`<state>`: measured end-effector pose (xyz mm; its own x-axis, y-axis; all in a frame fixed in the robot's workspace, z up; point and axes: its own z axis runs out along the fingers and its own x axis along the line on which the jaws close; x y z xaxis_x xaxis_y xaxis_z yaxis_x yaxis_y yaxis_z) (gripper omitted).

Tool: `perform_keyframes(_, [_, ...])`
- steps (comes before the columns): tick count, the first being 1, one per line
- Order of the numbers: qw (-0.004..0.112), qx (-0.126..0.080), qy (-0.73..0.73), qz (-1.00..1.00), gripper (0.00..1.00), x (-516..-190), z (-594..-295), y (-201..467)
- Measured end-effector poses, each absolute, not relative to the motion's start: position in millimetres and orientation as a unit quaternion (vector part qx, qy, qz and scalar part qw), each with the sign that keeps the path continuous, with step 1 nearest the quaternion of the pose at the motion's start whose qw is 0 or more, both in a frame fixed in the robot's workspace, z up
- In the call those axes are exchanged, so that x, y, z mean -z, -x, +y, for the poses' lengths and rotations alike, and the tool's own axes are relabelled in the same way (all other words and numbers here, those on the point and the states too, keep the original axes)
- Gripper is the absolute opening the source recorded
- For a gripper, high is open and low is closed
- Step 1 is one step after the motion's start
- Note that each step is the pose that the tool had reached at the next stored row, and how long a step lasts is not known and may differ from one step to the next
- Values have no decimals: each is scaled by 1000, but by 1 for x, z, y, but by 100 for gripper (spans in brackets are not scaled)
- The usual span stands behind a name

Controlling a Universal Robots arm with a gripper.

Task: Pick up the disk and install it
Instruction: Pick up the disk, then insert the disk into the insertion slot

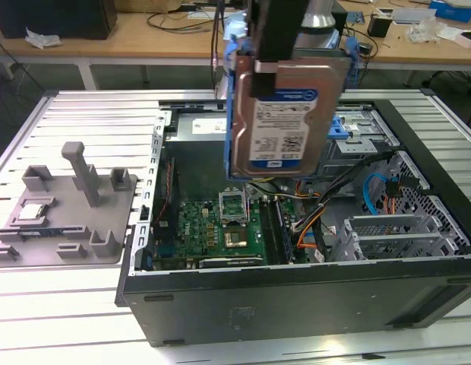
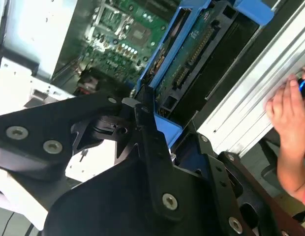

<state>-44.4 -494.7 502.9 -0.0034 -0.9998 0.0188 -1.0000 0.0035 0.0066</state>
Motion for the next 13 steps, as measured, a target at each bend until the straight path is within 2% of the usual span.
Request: perform_keyframes(13, [10, -4, -706, -708, 37, -503, -501, 27])
